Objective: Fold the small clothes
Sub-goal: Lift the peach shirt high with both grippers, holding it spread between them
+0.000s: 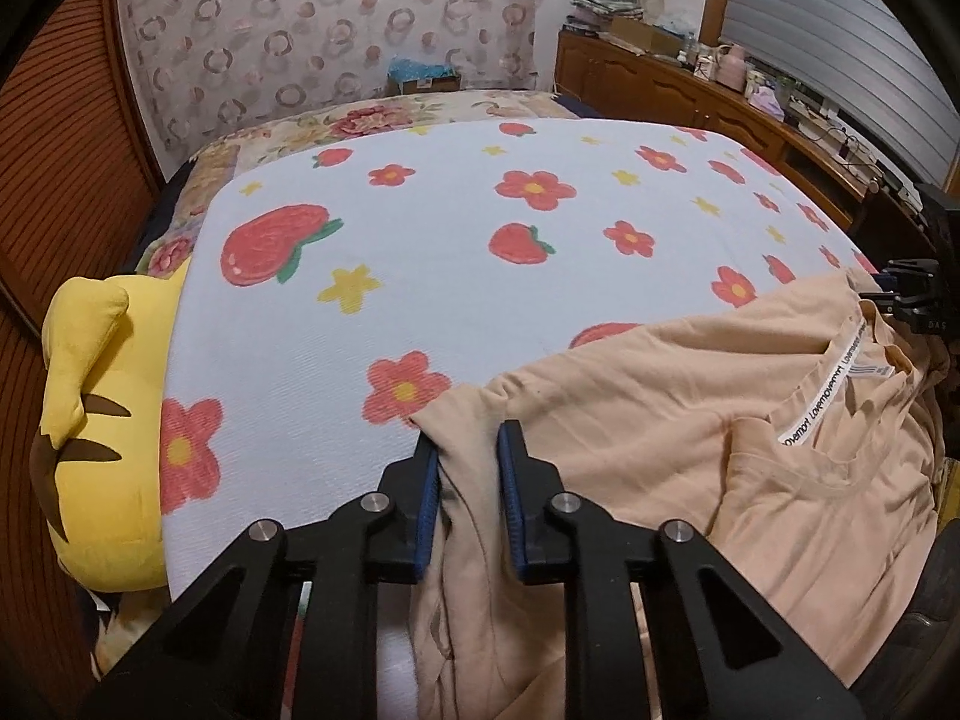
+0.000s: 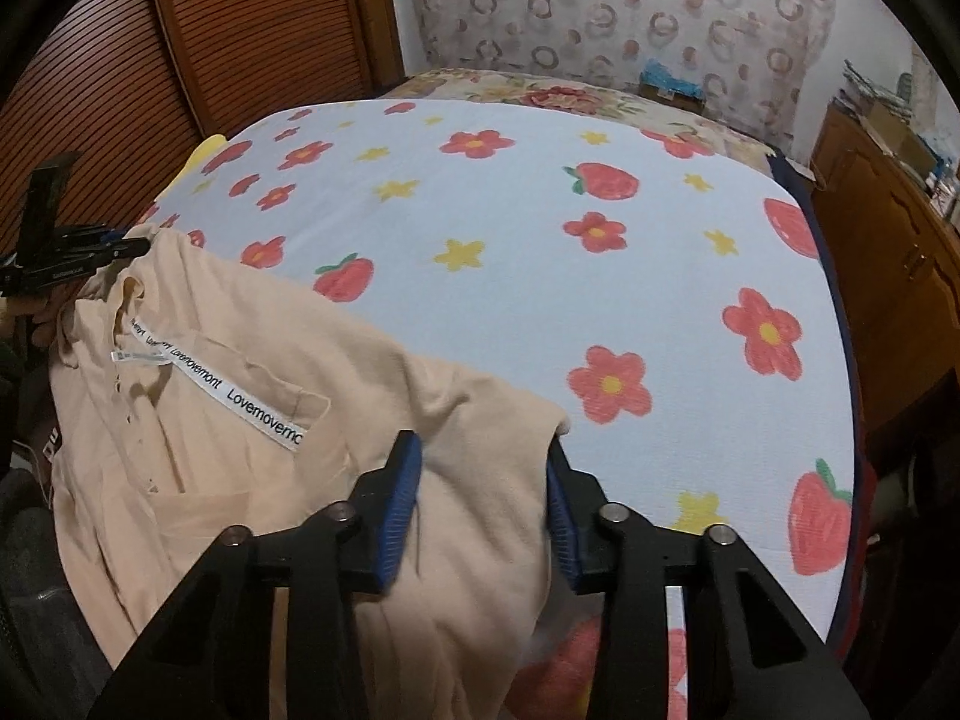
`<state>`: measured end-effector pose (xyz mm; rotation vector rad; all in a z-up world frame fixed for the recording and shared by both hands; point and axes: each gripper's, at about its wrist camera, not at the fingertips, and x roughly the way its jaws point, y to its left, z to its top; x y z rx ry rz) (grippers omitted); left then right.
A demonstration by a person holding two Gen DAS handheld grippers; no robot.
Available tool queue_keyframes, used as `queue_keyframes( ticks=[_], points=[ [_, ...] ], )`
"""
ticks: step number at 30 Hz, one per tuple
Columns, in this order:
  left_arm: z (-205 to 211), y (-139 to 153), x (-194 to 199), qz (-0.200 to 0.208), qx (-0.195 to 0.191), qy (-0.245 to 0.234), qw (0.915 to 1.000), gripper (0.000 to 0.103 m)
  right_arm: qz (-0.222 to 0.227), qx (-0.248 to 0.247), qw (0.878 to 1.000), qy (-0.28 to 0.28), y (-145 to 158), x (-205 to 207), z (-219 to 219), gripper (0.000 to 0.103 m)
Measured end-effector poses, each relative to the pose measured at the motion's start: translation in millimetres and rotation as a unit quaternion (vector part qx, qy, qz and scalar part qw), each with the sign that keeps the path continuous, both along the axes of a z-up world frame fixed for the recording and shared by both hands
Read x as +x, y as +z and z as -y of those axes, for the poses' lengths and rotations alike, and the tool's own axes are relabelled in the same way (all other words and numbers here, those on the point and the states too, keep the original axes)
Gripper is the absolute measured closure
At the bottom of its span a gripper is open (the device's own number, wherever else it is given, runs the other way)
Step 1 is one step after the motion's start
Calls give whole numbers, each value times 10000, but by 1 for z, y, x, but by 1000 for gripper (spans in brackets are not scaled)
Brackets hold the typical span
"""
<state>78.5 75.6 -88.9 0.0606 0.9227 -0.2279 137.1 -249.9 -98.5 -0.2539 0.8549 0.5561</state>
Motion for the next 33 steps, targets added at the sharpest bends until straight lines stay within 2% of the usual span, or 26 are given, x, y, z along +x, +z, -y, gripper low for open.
queue_keyframes(
  ticks=[2,4,6,9,11,14,18,22,27,33],
  points=[
    [1,1,-1,42,-19,7,10000,93,-56,94,9999,117,0,-2,-1,89],
    [3,8,-8,227,-30,75,9997,95,38,79,9998,178,1,-7,-3,91],
    [7,26,-21,620,11,140,9980,95,192,151,9995,213,7,-16,-3,92],
    [16,74,-49,1284,-125,35,9916,95,475,424,9978,167,32,-33,5,93],
    [20,110,-64,1722,-163,-10,9849,95,795,636,9947,143,62,-47,12,94],
    [21,165,-81,2315,-349,-61,9722,95,1472,918,9848,80,122,-72,25,94],
    [14,240,-104,3144,-482,-26,9481,95,2442,1099,9635,-10,205,-111,44,94],
    [2,296,-121,3722,-506,35,9268,95,3163,1145,9417,-39,276,-148,59,94],
    [-7,344,-158,4472,-467,109,8932,95,3793,937,9205,42,328,-192,56,94],
    [-19,379,-180,4859,-393,194,8729,95,4209,719,9042,81,366,-227,47,95]
  ],
)
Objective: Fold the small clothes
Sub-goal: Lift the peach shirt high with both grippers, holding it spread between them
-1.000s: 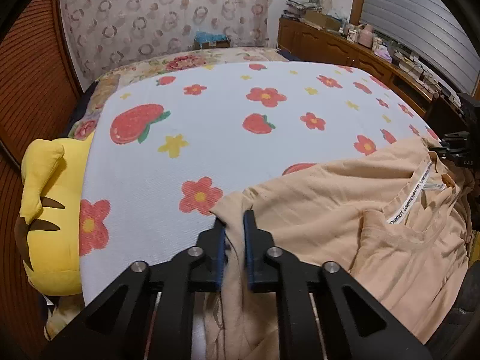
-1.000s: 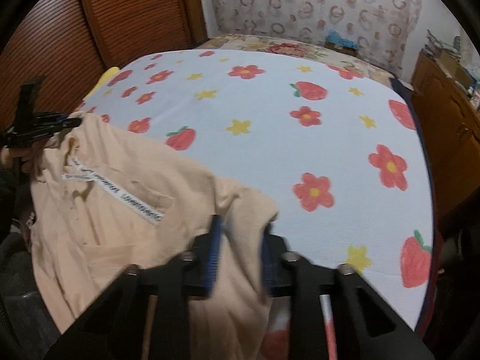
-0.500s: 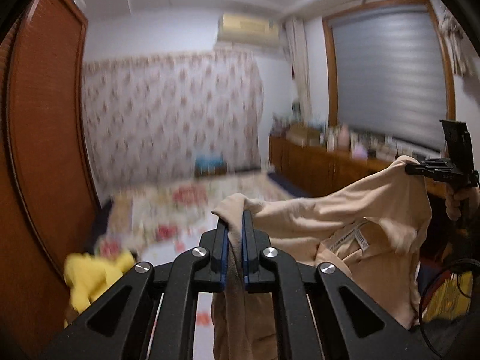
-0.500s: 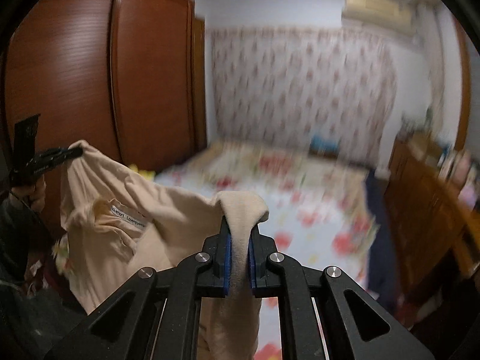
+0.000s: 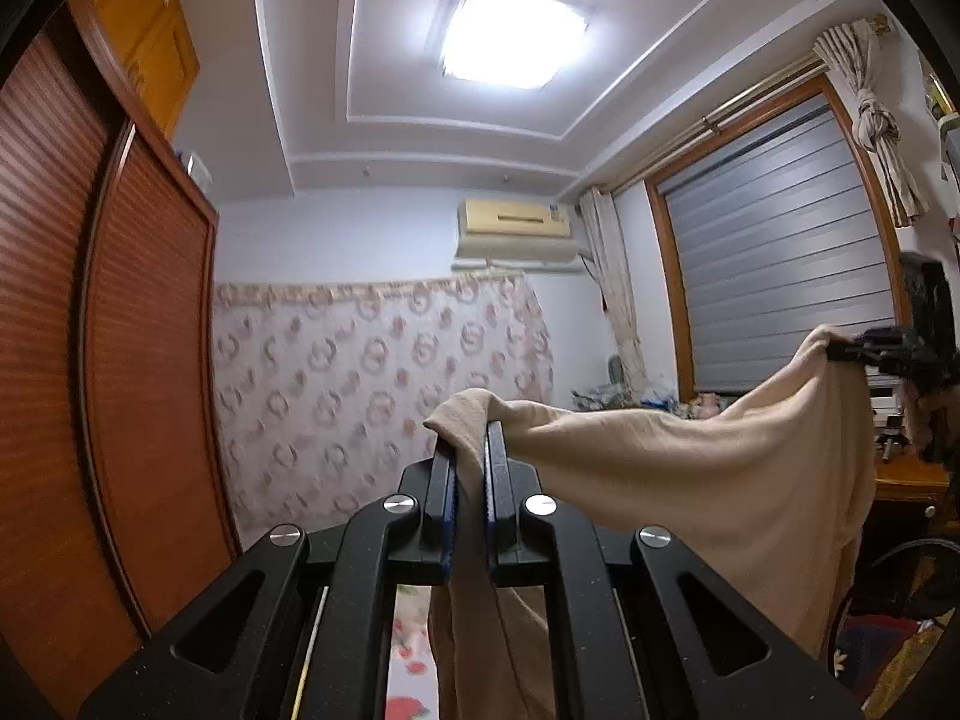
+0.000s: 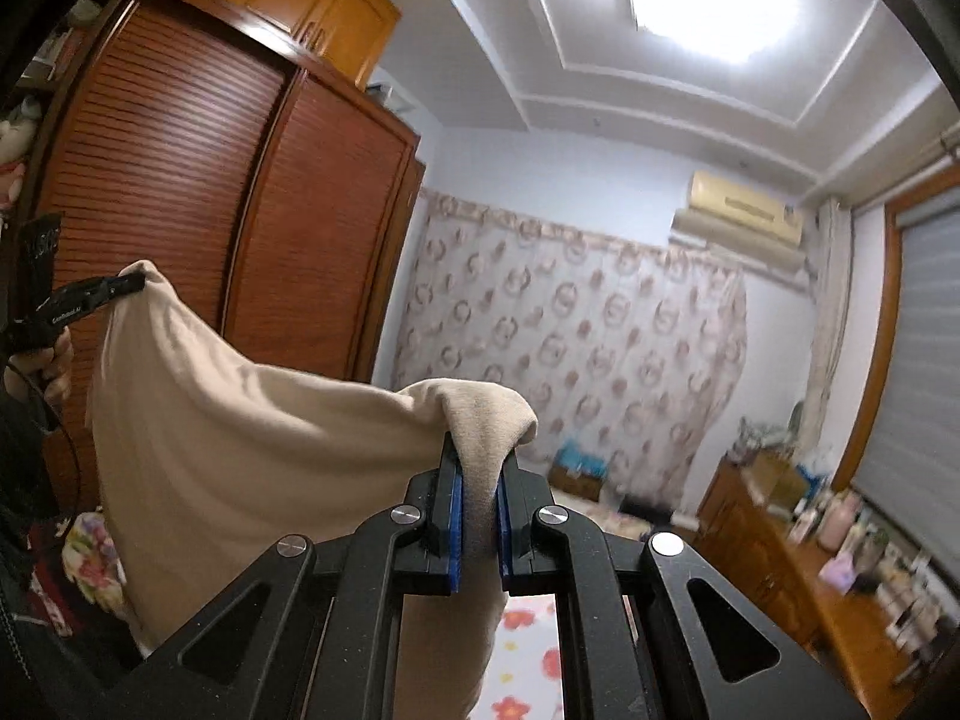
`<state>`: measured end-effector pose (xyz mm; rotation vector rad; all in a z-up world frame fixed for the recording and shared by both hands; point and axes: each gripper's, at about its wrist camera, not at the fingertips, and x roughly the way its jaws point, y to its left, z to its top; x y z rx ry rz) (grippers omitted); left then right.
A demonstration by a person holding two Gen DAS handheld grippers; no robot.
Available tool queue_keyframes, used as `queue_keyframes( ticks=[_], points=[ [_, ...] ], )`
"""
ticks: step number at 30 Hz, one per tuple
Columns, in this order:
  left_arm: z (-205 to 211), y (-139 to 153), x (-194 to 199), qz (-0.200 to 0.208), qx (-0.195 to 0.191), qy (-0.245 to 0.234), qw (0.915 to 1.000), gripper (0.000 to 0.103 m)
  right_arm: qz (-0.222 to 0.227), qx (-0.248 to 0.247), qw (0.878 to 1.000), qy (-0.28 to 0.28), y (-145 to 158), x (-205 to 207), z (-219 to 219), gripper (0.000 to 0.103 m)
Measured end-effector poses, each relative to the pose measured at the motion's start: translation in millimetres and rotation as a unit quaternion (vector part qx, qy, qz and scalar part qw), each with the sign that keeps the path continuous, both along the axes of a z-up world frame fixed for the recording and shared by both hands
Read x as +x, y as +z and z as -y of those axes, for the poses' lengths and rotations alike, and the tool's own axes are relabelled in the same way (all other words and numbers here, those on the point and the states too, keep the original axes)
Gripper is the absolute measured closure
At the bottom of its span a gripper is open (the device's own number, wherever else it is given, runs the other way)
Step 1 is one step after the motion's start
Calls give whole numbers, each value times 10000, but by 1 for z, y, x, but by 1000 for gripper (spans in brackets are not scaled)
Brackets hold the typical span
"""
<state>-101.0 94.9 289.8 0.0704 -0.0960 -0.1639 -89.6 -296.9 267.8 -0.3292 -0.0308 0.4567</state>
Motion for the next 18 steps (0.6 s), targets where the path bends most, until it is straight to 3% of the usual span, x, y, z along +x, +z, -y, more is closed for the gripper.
queue_keyframes(
  ticks=[6,9,15,18],
  points=[
    [-9,30,-19,366,17,58,9993,95,448,-15,9990,21,35,-33,-7,95],
    [-9,31,-27,456,37,99,9989,95,521,11,9986,41,35,-39,-9,95],
    [-8,30,-27,478,-1,108,9988,95,425,4,9991,83,8,-24,-5,95],
    [-3,29,-18,408,-2,132,9991,95,392,85,9991,99,13,-13,2,95]
  ],
)
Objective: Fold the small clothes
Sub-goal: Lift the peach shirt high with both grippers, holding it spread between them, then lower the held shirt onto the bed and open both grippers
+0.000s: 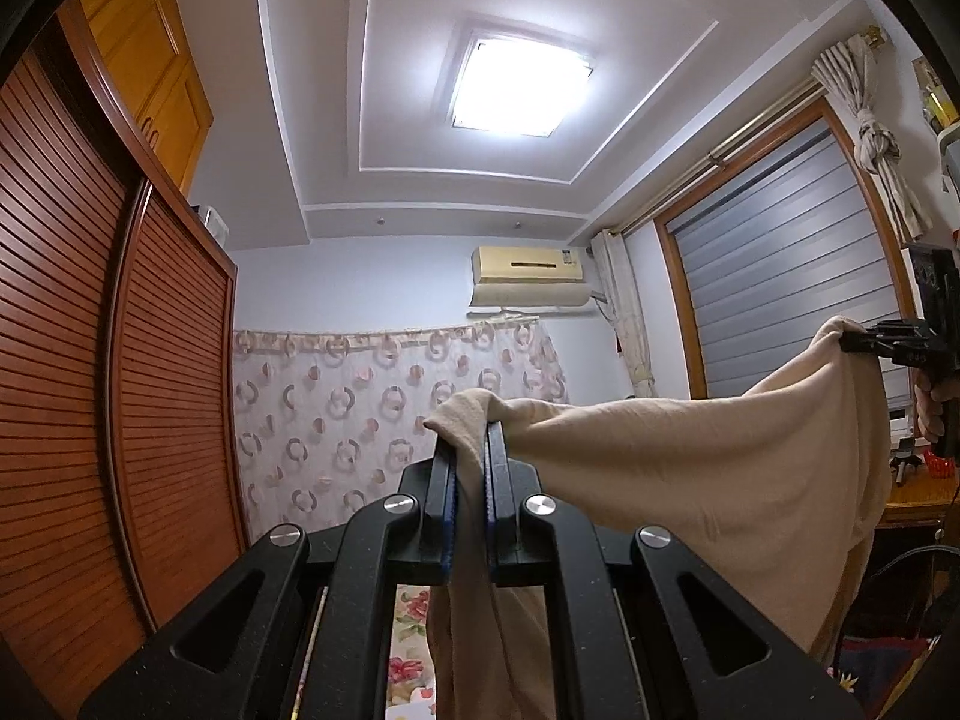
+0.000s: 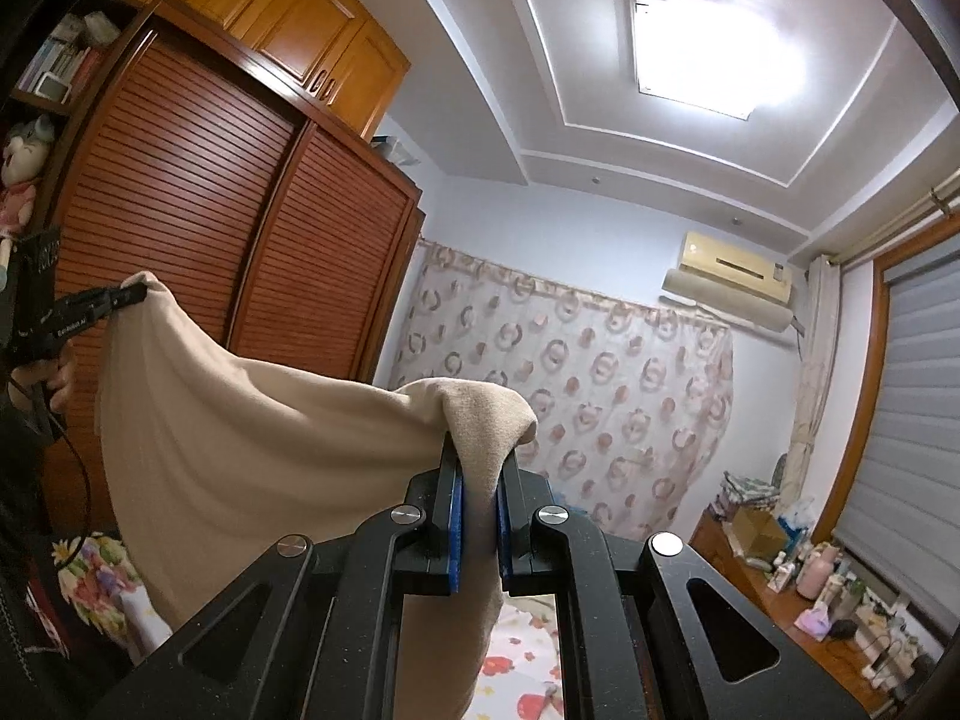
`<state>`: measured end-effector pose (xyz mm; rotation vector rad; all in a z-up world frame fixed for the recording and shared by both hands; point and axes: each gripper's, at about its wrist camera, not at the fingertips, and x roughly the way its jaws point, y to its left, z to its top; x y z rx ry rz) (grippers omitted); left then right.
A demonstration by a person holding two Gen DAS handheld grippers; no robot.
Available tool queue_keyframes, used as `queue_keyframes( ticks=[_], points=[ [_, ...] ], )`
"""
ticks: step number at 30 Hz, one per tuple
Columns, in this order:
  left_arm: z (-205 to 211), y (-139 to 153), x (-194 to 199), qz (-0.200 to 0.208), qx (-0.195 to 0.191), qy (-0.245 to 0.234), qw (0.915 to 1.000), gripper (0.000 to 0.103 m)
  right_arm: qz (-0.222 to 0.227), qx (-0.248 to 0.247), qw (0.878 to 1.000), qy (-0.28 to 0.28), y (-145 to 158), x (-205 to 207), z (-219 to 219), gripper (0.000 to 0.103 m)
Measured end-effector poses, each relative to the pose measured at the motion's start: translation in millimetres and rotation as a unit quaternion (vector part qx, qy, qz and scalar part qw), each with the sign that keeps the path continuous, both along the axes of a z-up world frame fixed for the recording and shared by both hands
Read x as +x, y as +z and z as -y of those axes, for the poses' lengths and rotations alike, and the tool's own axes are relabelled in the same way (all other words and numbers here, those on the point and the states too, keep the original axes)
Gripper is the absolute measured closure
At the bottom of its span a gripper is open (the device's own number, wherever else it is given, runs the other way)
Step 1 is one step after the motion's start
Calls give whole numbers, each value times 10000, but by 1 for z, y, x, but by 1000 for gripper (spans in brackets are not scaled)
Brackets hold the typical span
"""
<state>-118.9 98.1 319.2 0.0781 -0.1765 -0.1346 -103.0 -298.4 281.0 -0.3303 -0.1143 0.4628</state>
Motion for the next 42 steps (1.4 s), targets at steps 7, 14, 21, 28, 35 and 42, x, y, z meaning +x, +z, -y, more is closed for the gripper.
queue_keyframes(
  ticks=[7,14,21,28,35,42],
  points=[
    [6,-29,63,-590,-13,188,9981,95,-467,-136,9987,-140,-15,50,-15,95],
    [-8,-103,187,-1676,-102,522,9844,95,-1328,-259,9906,-194,-73,178,-36,95],
    [-14,-207,299,-2634,-64,767,9616,95,-2198,-411,9740,-357,-162,314,-57,94],
    [-9,-272,363,-3264,1,825,9416,95,-2729,-546,9584,-628,-221,410,-76,94],
    [-4,-301,400,-3632,106,793,9283,94,-3146,-499,9449,-753,-224,470,-105,94],
    [-7,-307,397,-3933,106,582,9175,35,-3404,-454,9344,-945,-222,468,-103,66]
  ],
)
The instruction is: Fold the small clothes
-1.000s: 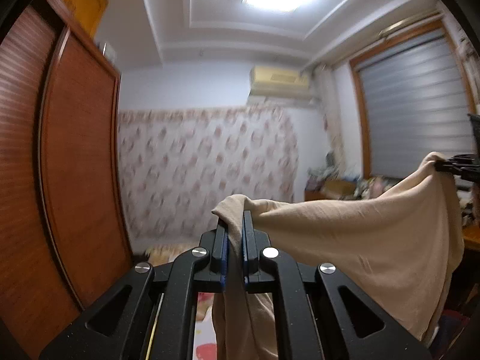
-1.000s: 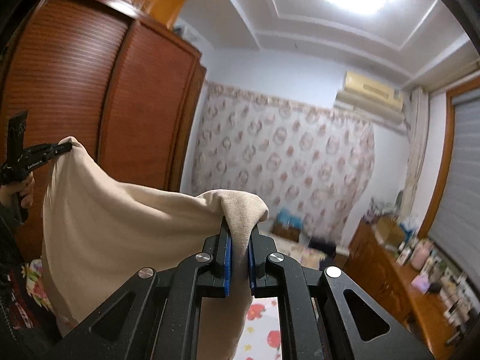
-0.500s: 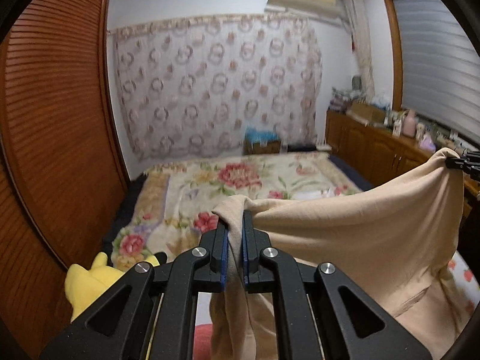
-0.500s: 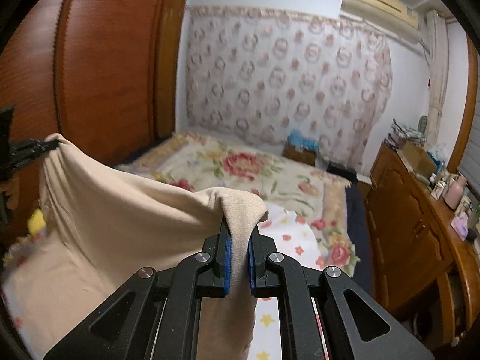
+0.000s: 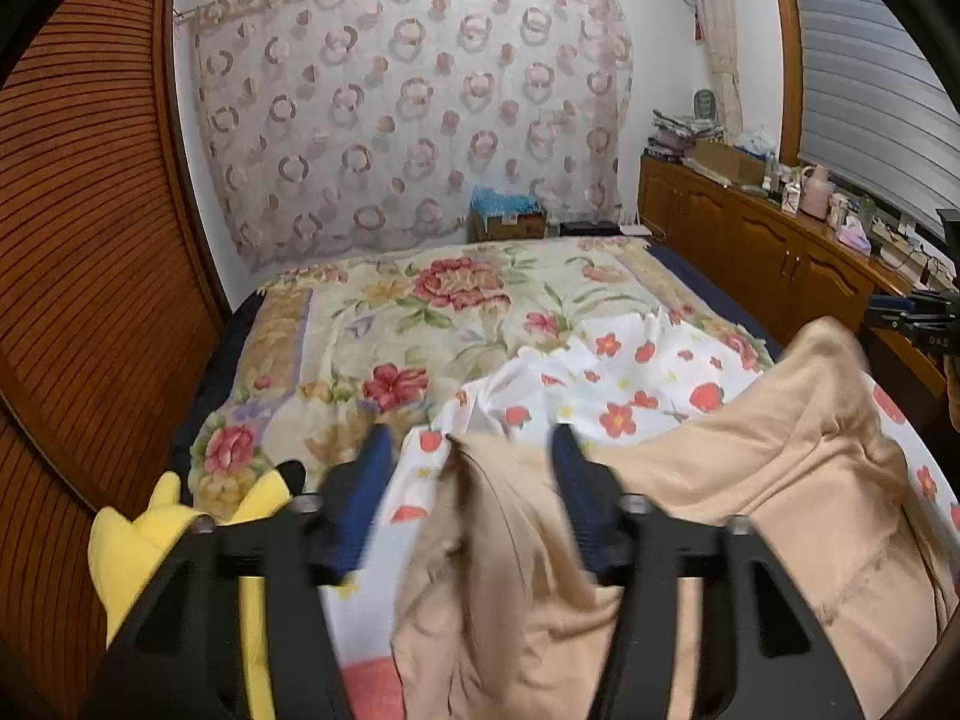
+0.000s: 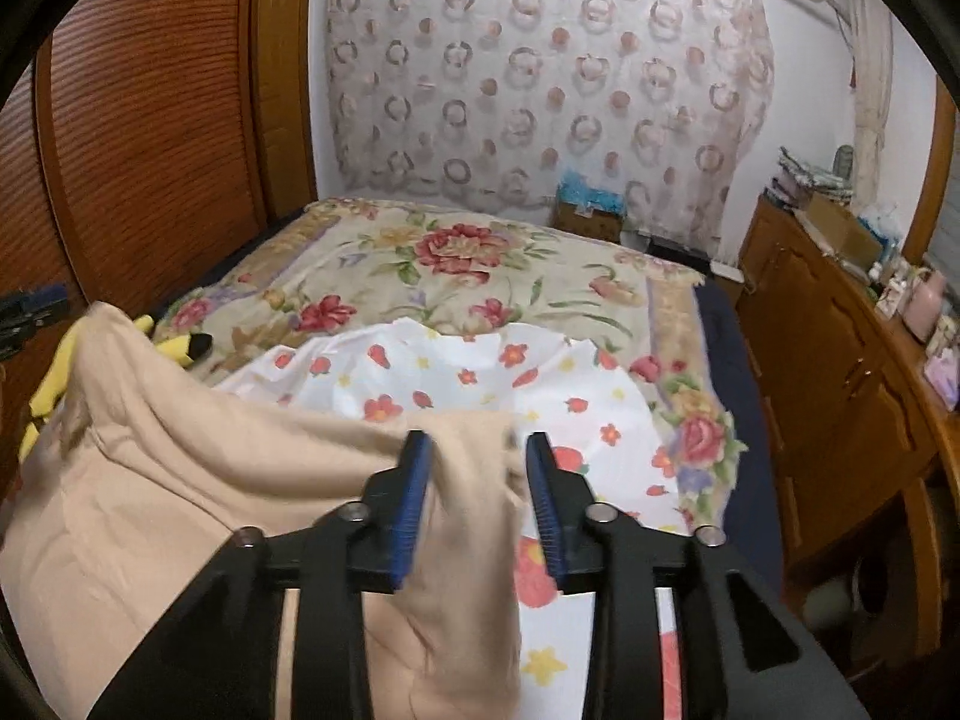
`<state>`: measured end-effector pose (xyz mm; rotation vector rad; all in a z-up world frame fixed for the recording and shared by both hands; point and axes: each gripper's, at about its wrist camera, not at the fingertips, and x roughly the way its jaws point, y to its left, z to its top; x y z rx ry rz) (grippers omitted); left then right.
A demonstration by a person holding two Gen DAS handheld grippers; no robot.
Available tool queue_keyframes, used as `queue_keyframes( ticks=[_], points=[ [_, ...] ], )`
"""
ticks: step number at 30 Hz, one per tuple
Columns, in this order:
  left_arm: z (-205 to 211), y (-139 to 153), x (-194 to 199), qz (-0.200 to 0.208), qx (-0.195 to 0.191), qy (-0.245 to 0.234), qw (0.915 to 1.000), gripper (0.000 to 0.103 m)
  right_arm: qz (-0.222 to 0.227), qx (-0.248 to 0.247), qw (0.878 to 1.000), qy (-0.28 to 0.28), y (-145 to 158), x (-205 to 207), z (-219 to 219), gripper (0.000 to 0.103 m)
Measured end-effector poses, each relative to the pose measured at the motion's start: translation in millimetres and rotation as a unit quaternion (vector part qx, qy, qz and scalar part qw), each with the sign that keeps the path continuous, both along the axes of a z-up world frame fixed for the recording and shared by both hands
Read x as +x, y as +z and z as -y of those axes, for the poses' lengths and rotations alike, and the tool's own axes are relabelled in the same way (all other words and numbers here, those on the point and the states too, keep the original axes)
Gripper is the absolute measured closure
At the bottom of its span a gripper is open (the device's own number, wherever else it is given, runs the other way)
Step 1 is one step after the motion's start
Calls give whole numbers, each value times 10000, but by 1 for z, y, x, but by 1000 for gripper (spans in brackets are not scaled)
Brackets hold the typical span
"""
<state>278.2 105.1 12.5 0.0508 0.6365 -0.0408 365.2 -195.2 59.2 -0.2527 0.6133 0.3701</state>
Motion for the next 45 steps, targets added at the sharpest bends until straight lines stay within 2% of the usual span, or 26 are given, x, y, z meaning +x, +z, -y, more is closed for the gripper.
queue_keyframes(
  ticks=[1,2,5,11,15,20,25,27,28,29,34,38,42,45],
  points=[
    [1,-1,-7,-67,-35,-14,10000,24,-8,-3,10000,5,1,-3,0,66],
    [1,-2,-9,-84,-70,-38,9999,22,-19,12,10000,-4,-4,-6,0,66],
    [4,-8,-28,-165,-104,-100,9998,22,-50,174,9998,29,-7,-37,6,65],
    [22,-38,-68,-510,-30,-343,9981,22,-384,262,9989,38,-47,-78,7,65],
    [34,-59,-94,-783,-63,-436,9960,22,-669,112,9977,11,-66,-103,4,65],
    [38,-78,-112,-1062,-66,-436,9934,22,-869,-38,9962,-45,-75,-132,16,65],
    [38,-94,-116,-1252,-14,-411,9913,22,-876,-249,9955,-279,-69,-147,32,65],
    [38,-97,-115,-1305,-38,-421,9906,22,-877,-257,9954,-288,-64,-150,39,82],
    [37,-100,-115,-1319,-48,-412,9904,22,-880,-234,9956,-216,-62,-154,40,97],
    [37,-103,-115,-1352,-50,-397,9900,22,-871,-278,9956,-209,-60,-158,43,99],
    [34,-105,-115,-1372,-130,-366,9898,21,-699,-518,9947,-545,-57,-172,70,101],
    [34,-107,-115,-1410,-96,-400,9892,13,-725,-408,9927,-869,-53,-181,90,102],
    [33,-109,-114,-1428,-96,-404,9889,12,-656,-129,9932,-954,-44,-187,96,102],
    [33,-108,-114,-1431,-98,-402,9888,11,-493,-83,9935,-1021,-35,-191,88,91]
  ],
)
